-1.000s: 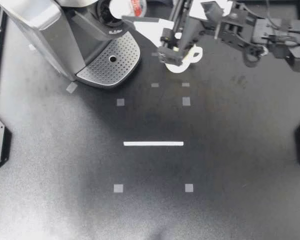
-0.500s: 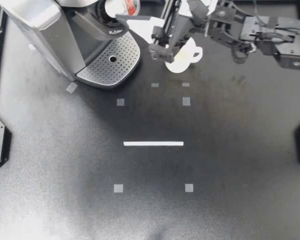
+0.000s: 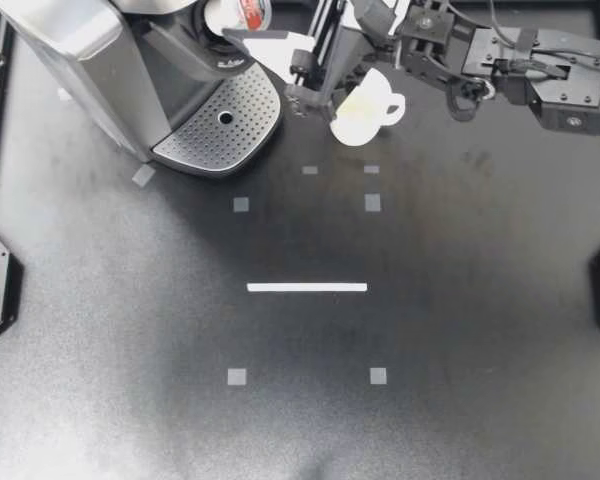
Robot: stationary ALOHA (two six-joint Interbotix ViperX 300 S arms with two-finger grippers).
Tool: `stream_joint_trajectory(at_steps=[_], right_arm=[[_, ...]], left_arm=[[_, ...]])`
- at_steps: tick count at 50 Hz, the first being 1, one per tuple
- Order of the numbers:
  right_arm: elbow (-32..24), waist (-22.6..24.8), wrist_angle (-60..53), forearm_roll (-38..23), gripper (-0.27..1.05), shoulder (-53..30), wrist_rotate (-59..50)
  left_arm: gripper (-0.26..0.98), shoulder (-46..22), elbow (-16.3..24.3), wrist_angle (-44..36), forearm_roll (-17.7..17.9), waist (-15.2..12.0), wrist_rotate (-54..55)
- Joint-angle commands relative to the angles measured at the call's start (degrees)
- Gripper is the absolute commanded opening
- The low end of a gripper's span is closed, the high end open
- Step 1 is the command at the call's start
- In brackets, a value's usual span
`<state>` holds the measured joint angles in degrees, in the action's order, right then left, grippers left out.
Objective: Place the coffee capsule inside the capsule container, then place the cup onto the center of the cup tray.
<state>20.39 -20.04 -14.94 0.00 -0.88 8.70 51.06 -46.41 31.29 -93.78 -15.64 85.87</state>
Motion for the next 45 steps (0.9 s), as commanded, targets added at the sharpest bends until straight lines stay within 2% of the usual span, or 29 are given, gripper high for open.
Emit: stream_joint_trajectory(at_steps=[1, 10, 34, 45], right_arm=[[-1.85, -0.44, -0.18, -0.18, 0.60, 0.62, 0.09], [-2.11, -0.44, -0.53, -0.88, 0.79, 0.09, 0.26], [-1.67, -0.09, -0.79, -2.02, 0.79, 1.14, -0.09], [2.37, 2.37, -1.93, -1.67, 0.79, 5.80, -0.70]], left_arm=[[0.12, -0.18, 0.53, 0.09, -0.26, -0.18, -0.09], [0.12, -0.18, 0.62, 0.09, -0.26, -0.18, 0.00], [0.12, -0.26, 0.62, 0.26, -0.44, -0.18, 0.00], [0.12, -0.88, -0.53, 12.92, -3.52, -0.18, 0.18]])
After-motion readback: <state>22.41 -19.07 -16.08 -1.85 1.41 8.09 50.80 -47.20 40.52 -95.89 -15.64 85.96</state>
